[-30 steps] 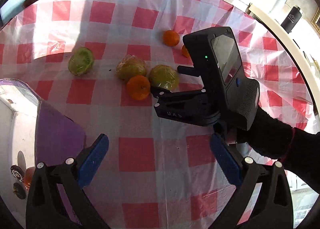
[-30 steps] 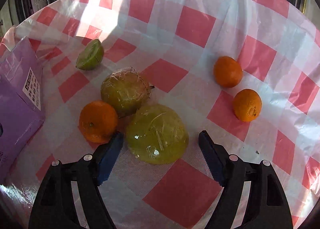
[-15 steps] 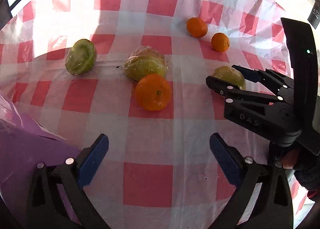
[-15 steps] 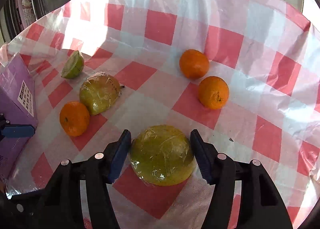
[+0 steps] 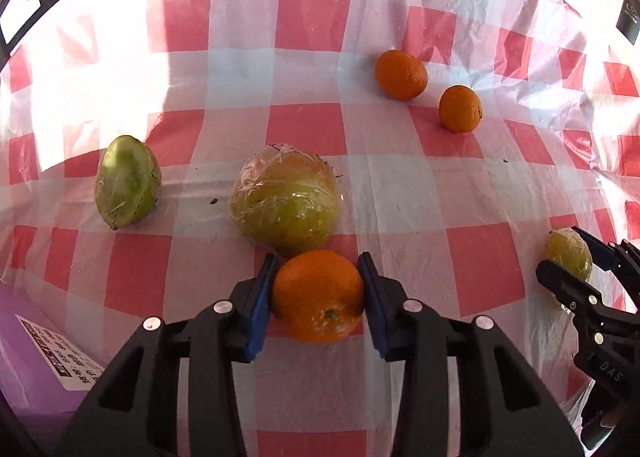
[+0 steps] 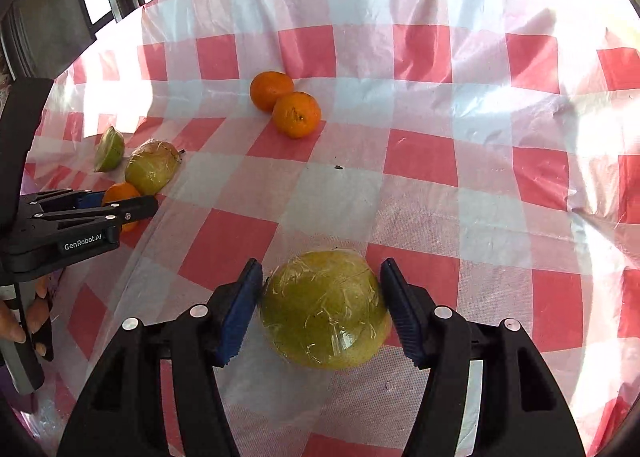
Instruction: Organize fruits
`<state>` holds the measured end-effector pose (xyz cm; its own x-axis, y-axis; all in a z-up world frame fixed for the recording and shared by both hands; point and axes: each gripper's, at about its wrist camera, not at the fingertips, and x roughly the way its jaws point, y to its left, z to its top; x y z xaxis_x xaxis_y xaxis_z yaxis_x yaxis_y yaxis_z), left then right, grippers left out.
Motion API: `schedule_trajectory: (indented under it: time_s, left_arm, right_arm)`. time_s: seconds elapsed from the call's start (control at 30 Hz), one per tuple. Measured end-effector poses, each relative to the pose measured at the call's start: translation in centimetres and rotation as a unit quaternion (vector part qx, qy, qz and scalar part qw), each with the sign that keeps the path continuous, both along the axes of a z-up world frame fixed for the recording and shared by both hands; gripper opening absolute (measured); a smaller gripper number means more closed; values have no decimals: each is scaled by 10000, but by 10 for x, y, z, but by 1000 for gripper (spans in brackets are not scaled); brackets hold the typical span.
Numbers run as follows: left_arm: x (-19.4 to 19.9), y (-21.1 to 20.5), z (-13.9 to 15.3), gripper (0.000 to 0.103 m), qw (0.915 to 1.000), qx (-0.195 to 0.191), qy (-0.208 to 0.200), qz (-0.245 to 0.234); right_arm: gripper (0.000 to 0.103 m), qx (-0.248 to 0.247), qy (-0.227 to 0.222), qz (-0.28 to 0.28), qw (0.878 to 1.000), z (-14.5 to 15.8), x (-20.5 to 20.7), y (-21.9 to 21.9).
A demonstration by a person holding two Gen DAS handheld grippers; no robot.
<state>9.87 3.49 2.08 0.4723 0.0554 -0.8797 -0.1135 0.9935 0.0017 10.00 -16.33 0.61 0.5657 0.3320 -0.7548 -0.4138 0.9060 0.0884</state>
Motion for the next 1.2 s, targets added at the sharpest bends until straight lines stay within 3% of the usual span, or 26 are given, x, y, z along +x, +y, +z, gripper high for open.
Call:
schedule_trajectory:
  time_s: [0.2,0.5,0.8,0.83,0.9,1.0,1.03,1.07,1.1,1.13,1.17,1.2]
  left_arm:
    - [-42,-7,8,40,9984,-429,259,-242]
    - [-101,-25,10,40,9931,-711,410,-837]
    - [-115,-17,47,41,9897,-912,29,-1101]
    - [-118,-14,52,41,9893,-915,-21,-1136]
    - [-123,-9,58,41,9891,-889,-94,-1173]
    - [-129,1,63,41,9889,-903,-140,-1169]
    - [-132,3,65,41,9886,-934,-150,-1170]
    - [-134,4,66,41,9880,-961,-168,-1200]
    - [-137,4,68,41,9868,-970,-188,-1282]
    - [-139,2,70,41,9857,-955,-208,-1374]
    - [-142,-1,72,41,9842,-930,-233,-1489]
    - [-145,-4,74,41,9826,-897,-261,-1604]
  right_arm:
    - [60,177,133,-249,9994,5,-25,0]
    - [59,161,406,-779,9960,2,-64,-7]
    - [56,282,317,-1294,9907,20,-93,-6]
    - [54,256,296,-1288,9909,21,-96,-3]
    - [12,84,309,-1344,9904,15,-98,3]
    - [13,100,272,-1492,9884,12,-99,3]
    - [19,230,327,-1497,9879,12,-98,2]
    - [35,330,402,-1555,9865,12,-98,2]
    - [70,438,472,-1627,9846,12,-99,0]
    - [86,570,432,-1688,9830,14,-102,-1]
    - [92,663,302,-1719,9824,17,-105,-1]
    - [92,608,230,-1747,9825,19,-107,0]
